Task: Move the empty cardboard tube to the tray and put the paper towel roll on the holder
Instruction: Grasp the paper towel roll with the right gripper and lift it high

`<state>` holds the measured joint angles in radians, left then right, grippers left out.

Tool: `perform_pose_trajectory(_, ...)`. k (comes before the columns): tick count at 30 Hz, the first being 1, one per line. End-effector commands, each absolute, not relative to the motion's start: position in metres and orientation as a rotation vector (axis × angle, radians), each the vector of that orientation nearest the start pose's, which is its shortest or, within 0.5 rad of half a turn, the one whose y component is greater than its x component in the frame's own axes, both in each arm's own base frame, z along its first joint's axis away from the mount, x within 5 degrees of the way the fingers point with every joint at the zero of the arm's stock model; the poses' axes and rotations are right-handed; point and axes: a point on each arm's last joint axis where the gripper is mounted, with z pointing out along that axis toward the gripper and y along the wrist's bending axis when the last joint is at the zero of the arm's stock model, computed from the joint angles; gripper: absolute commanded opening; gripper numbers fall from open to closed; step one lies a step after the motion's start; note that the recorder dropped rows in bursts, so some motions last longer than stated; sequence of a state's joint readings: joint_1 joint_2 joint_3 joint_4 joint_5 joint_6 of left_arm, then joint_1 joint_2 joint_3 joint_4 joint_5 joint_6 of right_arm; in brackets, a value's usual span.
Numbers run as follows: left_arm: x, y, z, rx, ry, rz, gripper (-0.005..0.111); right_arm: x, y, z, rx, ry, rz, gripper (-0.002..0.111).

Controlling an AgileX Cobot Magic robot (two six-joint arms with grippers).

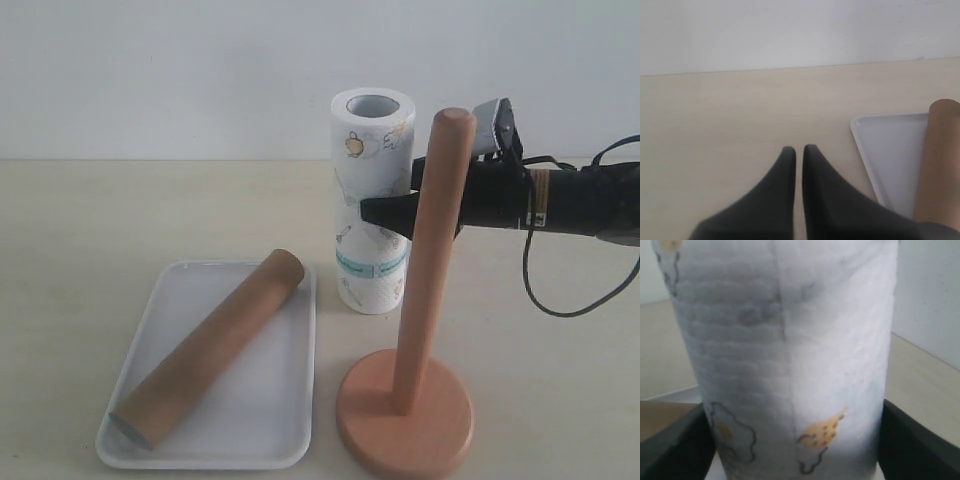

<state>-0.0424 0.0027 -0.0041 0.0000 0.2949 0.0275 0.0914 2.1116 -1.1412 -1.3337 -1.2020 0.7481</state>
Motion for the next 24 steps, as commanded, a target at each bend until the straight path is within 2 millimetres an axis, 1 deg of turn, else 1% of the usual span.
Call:
perform_pose_trajectory(1, 0.054, -0.002, 0.186, 0.047, 1.780, -0.024, 0.005, 0.386, 0.117, 0.161, -0.905, 1.526, 1.032, 0.002)
perform_pose_trajectory(4, 0.054, -0.002, 0.186, 0.047, 1.780, -0.024, 0.005, 0.390, 0.116, 0.160, -0.870, 1.567, 1.008, 0.005)
perform_pose_trajectory(10, 0.054, -0.002, 0.186, 0.047, 1.780, -0.024, 0.005, 0.390, 0.116, 0.161, -0.852, 1.561, 1.011, 0.005)
perform_pose_trajectory(13, 0.054, -0.002, 0.186, 0.047, 1.780, -0.024, 0.005, 0.394, 0.113, 0.165, -0.833, 1.547, 0.984, 0.005)
perform_pose_trajectory(15, 0.054, -0.002, 0.186, 0.047, 1.780, -0.024, 0.005, 0.397, 0.107, 0.177, -0.797, 1.522, 0.956, 0.005)
perform_pose_trajectory(17, 0.054, -0.002, 0.186, 0.047, 1.780, -0.024, 0.005, 0.400, 0.097, 0.193, -0.763, 1.490, 0.922, 0.003)
perform_pose_trajectory(18, 0.054, -0.002, 0.186, 0.047, 1.780, -0.024, 0.005, 0.400, 0.091, 0.205, -0.757, 1.466, 0.895, -0.001)
perform_pose_trajectory(21, 0.054, -0.002, 0.186, 0.047, 1.780, -0.024, 0.005, 0.396, 0.069, 0.244, -0.741, 1.399, 0.814, 0.000)
perform_pose_trajectory(24, 0.054, -0.002, 0.186, 0.047, 1.780, -0.024, 0.005, 0.382, 0.043, 0.291, -0.704, 1.340, 0.738, 0.000)
